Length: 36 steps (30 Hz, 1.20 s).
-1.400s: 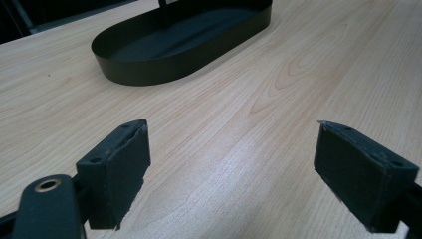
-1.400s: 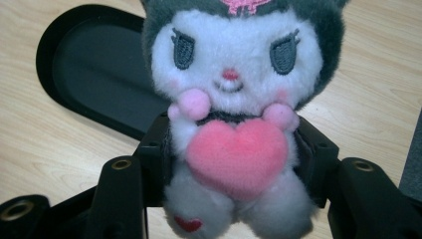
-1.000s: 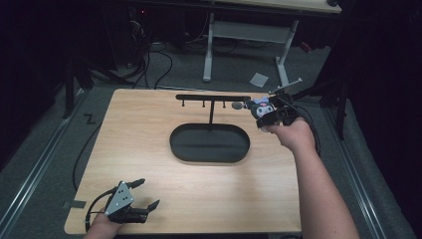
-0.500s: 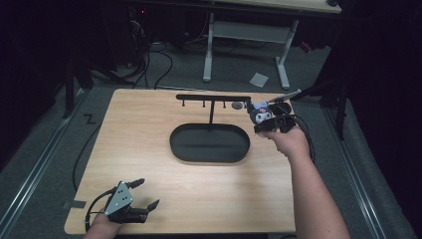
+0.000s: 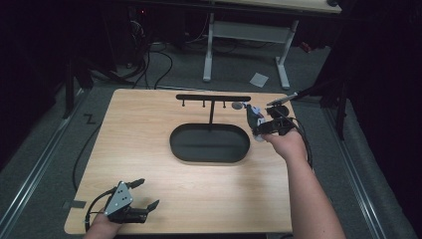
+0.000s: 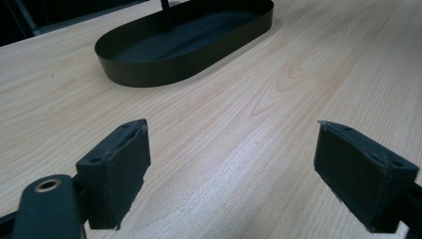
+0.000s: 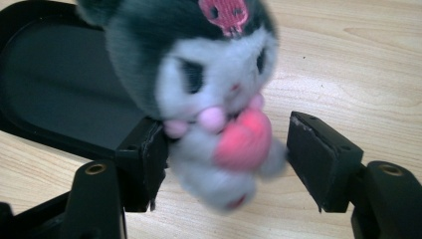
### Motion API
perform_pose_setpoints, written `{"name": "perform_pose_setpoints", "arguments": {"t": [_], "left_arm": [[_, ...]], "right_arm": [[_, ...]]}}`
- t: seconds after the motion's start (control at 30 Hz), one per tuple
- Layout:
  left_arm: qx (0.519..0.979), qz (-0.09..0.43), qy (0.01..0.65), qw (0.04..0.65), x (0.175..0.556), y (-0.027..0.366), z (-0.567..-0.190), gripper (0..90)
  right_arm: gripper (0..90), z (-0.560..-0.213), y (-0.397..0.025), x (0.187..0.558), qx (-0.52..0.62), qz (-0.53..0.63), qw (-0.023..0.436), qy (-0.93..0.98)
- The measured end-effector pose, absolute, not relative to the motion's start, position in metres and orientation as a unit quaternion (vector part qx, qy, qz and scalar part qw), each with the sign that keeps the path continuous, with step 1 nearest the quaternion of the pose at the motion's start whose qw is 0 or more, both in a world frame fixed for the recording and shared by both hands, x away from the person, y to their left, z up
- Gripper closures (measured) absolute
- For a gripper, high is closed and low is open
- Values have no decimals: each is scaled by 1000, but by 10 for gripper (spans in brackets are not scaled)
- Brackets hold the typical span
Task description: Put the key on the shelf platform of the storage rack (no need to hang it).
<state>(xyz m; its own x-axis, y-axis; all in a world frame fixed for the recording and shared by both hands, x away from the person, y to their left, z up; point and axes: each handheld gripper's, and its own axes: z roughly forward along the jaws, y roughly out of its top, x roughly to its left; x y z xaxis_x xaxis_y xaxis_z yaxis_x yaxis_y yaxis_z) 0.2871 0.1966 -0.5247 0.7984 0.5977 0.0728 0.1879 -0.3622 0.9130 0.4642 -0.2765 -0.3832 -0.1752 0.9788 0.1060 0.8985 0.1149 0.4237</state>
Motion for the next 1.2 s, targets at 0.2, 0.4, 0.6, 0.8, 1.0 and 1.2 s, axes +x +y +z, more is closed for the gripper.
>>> {"name": "perform_pose_setpoints", "arguments": {"t": [0.2, 0.4, 0.6, 0.8, 1.0, 1.2], "left_arm": [[800, 203, 247, 508, 287, 196, -525, 151], [801, 202, 249, 506, 287, 196, -525, 151], [799, 202, 249, 508, 287, 197, -525, 151], [800, 199, 247, 510, 287, 198, -525, 151], [805, 190, 249, 504, 291, 195, -525, 151], [803, 194, 250, 504, 290, 196, -525, 151]], "right_arm": [[347, -381, -278, 457, 630, 208, 105, 741], [348, -383, -277, 450, 616, 204, 112, 752], [351, -393, -271, 441, 599, 205, 117, 766], [365, -402, -259, 431, 575, 185, 131, 786], [365, -410, -252, 428, 563, 161, 139, 798], [367, -418, -253, 422, 563, 171, 146, 795]]}}
